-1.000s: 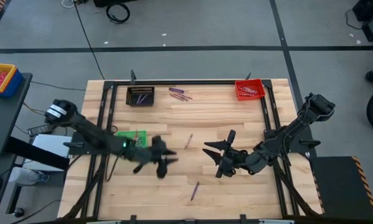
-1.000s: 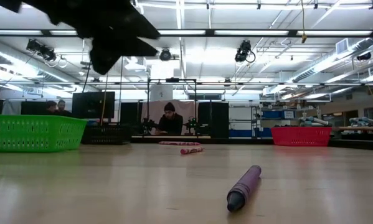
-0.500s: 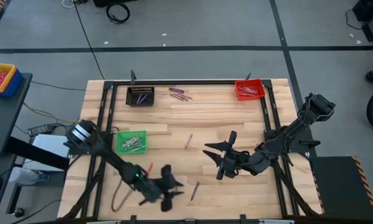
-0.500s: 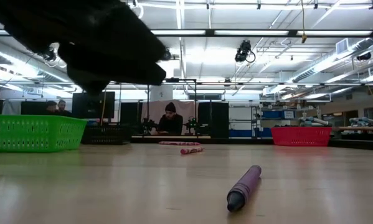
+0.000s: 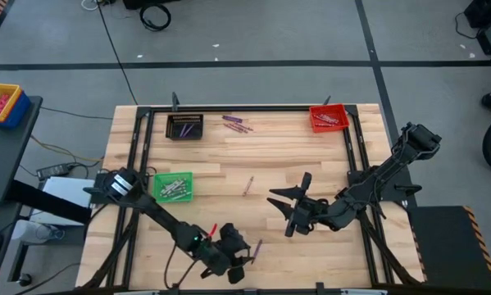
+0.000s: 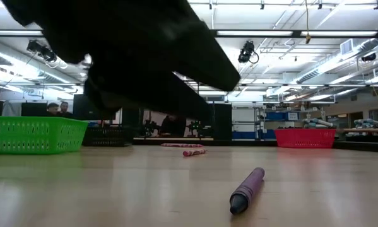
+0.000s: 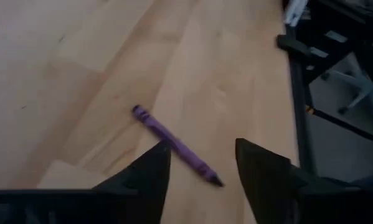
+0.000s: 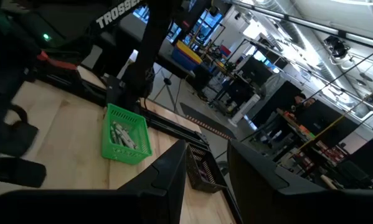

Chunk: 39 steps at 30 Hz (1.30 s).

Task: Sort crayons
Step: Put the violet crayon into the black bin

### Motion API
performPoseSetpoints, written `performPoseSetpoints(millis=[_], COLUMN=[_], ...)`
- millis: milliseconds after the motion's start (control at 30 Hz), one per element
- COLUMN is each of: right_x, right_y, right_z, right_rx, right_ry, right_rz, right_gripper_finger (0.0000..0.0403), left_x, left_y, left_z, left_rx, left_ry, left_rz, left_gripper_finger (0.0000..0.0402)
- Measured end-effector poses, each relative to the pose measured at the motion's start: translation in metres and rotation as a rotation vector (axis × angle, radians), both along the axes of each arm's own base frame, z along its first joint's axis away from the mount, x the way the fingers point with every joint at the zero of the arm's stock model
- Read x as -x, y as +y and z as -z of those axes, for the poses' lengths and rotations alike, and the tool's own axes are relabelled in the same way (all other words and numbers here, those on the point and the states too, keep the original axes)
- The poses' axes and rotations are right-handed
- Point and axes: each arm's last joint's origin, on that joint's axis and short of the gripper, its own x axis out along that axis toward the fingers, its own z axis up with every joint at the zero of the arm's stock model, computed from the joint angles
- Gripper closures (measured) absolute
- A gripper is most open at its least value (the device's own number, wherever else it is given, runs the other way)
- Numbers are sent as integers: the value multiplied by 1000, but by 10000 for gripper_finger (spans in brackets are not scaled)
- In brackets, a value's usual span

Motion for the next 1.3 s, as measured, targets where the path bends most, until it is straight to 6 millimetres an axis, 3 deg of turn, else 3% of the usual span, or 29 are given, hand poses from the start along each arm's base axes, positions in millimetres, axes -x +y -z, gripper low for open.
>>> performPoseSetpoints(millis=[300,533,800,1033,1300], right_x=[0,6,32,59,76], right_y=[0,9,43,69,83], right_z=[0,3,4,-2,-6], right_rx=[-4,-126,-273,-329,-369], right_ry=[-1,-24,-38,-71,-96], right_rz=[-18,-57,-232,-354,-430], right_gripper_finger=[280,280,280,280,280], left_x=[-13,-20,-33,-36,-38], left_y=[5,-1,-26,-30,-19], left_z=[33,41,54,54,54], left_rx=[-47,-42,-210,-262,-214], left_ry=[28,16,28,102,226], left_rz=[72,30,-18,-75,-127], left_gripper_finger=[123,118,122,172,327])
